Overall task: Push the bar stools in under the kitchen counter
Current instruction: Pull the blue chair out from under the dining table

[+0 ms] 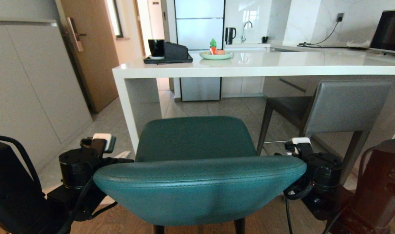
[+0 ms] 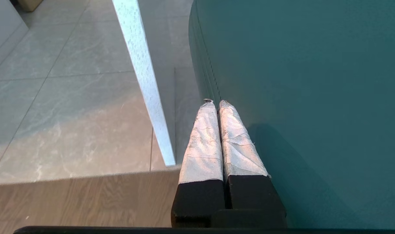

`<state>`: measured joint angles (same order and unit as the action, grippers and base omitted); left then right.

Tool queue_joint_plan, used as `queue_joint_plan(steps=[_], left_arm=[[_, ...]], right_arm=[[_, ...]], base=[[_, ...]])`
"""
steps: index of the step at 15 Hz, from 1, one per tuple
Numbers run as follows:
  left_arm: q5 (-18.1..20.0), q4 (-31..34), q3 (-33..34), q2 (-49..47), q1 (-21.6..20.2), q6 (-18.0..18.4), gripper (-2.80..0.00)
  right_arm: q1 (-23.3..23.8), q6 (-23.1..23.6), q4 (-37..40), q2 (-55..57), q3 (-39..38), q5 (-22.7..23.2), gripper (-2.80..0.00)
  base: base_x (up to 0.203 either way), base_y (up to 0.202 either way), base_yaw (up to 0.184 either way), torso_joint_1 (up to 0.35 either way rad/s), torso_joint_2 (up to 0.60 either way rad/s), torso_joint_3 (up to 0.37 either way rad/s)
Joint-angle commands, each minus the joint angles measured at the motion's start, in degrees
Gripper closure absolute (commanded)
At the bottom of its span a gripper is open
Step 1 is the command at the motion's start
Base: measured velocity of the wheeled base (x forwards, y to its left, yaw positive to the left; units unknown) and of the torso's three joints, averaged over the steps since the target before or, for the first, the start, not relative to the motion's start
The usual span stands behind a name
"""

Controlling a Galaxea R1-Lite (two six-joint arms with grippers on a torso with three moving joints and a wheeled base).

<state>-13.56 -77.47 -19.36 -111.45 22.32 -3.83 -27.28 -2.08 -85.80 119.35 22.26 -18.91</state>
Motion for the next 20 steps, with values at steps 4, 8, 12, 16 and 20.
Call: queue_joint_plan(steps=[4, 8, 12, 16, 20], left_arm=[[-0.24, -0.66, -2.22, -1.23, 0.33, 0.06, 0.0], [-0.19, -0.66, -6.33, -4.52, 0.23, 0.14, 0.0], [-0.34, -0.31, -10.0, -6.41, -0.17, 1.99, 0.0], [-0.97, -0.02, -11.86, -9.62, -1.04, 2.08, 0.0], [-1.27, -0.04, -12.37, -10.75, -1.02, 2.27, 0.0]], right_arm=[[-0.83, 1.12, -0.76, 0.25, 1.24, -1.29, 0.0], [-1.99, 1.96, -0.43, -3.28, 0.19, -2.07, 0.0], [-1.99, 2.35, -0.34, -4.12, 0.5, -2.02, 0.0], [-3.27, 2.35, 0.26, -6.96, 0.06, -2.17, 0.0], [-5.34, 2.47, 1.94, -11.82, 0.27, -1.39, 0.0]], base=[[0.0, 0.0, 0.0, 0.0, 0.0, 0.0], [0.0, 0.0, 0.0, 0.0, 0.0, 0.0], [0.0, 0.0, 0.0, 0.0, 0.0, 0.0], [0.0, 0.0, 0.0, 0.0, 0.0, 0.0], [0.0, 0.0, 0.0, 0.0, 0.0, 0.0]])
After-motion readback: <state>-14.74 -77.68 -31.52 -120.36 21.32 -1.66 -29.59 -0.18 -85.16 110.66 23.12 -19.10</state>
